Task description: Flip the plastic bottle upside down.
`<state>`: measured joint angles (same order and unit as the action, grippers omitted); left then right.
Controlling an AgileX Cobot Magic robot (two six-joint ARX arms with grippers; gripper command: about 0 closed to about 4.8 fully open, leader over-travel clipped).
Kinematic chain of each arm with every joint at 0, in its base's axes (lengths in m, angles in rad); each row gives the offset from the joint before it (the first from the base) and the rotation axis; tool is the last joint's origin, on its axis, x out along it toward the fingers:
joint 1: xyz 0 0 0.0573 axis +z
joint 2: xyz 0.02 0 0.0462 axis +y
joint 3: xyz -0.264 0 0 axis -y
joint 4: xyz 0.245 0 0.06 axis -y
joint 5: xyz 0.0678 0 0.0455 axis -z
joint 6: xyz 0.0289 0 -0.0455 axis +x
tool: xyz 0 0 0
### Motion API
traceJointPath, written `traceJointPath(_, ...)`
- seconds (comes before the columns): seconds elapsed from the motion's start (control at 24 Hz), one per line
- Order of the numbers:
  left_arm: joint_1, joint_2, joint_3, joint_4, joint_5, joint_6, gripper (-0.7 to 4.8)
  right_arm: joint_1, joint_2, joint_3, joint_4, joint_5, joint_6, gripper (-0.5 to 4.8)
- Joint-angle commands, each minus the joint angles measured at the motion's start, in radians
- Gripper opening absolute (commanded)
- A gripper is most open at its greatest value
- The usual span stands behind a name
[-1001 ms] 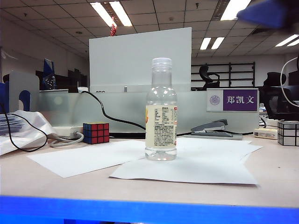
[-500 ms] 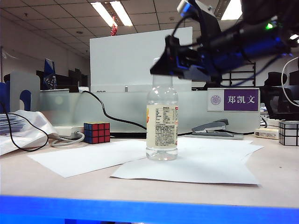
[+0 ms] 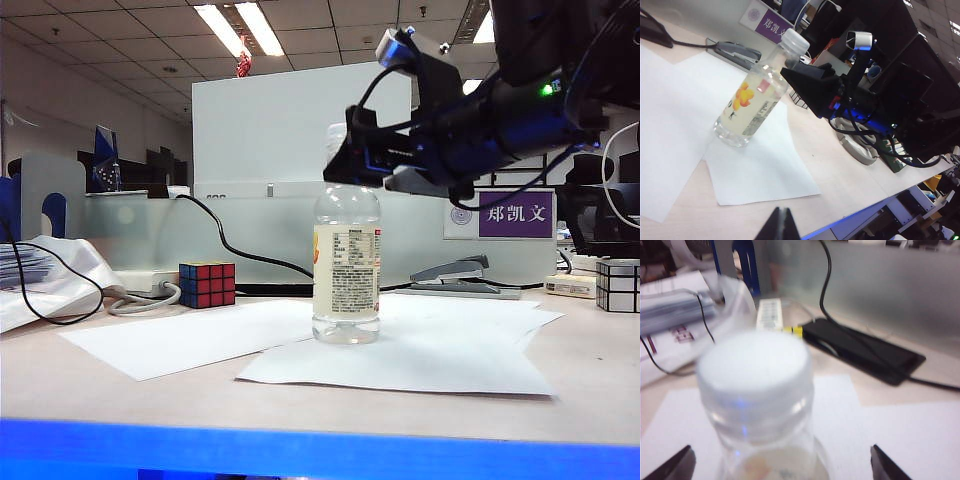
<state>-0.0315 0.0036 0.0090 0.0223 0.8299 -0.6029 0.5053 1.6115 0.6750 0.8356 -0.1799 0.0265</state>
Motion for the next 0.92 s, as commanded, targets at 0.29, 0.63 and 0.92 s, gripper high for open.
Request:
traceJointPath(0.29,0.002,-0.002,0.003,0.028,0.031,-0.037,-0.04,0.004,0.037,0.054,0.034,-0.029,0.027,4.79)
traceJointPath(0.63,0.002,-0.002,0.003,0.04,0.058,-0.061,-0.04,0.037,0.055,0.067,0.046,-0.021,0.027,2.1)
traceJointPath(0.92,0.002,-0.002,0.003,0.04,0.069,-0.063,-0.04,0.037,0.055,0.067,0.113,-0.023,0.187,0.31)
